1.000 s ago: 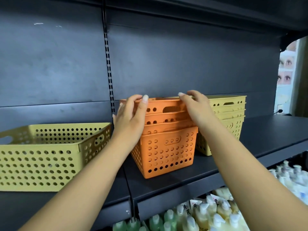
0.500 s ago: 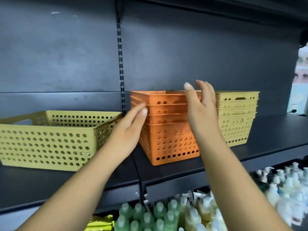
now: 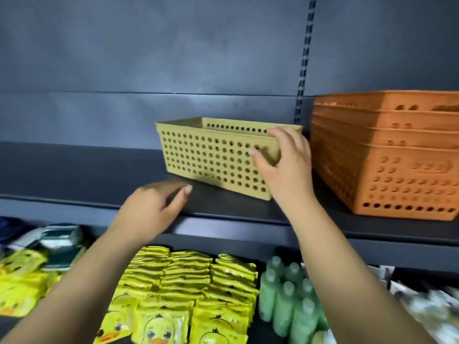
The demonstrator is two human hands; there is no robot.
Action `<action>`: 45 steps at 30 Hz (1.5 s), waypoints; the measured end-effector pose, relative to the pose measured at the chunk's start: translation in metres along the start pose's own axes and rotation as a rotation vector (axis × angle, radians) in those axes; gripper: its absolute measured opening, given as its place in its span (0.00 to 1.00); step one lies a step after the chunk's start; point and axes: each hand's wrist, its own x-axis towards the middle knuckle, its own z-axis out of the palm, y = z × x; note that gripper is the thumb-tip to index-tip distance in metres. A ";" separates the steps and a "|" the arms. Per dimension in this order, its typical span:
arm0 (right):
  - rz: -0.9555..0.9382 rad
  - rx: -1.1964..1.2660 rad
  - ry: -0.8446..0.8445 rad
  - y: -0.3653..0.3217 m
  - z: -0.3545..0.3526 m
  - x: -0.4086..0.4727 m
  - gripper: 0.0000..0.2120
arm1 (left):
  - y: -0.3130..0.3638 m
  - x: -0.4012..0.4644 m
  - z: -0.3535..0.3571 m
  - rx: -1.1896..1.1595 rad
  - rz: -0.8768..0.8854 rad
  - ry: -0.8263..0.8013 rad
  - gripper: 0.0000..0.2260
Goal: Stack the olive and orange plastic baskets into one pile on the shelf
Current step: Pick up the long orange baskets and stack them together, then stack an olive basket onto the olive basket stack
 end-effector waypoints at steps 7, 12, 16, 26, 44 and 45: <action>-0.285 0.144 -0.067 -0.044 0.003 -0.014 0.18 | -0.017 -0.012 0.005 -0.176 -0.145 0.006 0.25; -0.100 0.233 0.057 -0.029 -0.003 -0.018 0.26 | 0.009 -0.005 0.002 -0.533 -0.184 0.082 0.36; 0.313 0.404 0.026 0.000 -0.006 -0.016 0.41 | 0.027 0.007 0.006 -0.650 -0.257 0.101 0.43; 0.638 0.836 -0.208 0.012 -0.006 -0.020 0.21 | 0.043 0.021 0.028 -0.701 -0.340 0.163 0.43; 0.061 0.755 0.202 -0.034 -0.200 0.027 0.34 | 0.208 0.083 -0.021 -1.305 0.268 0.352 0.31; 0.037 0.736 0.220 -0.030 -0.217 0.022 0.33 | 0.225 0.079 -0.018 -1.328 0.297 0.334 0.30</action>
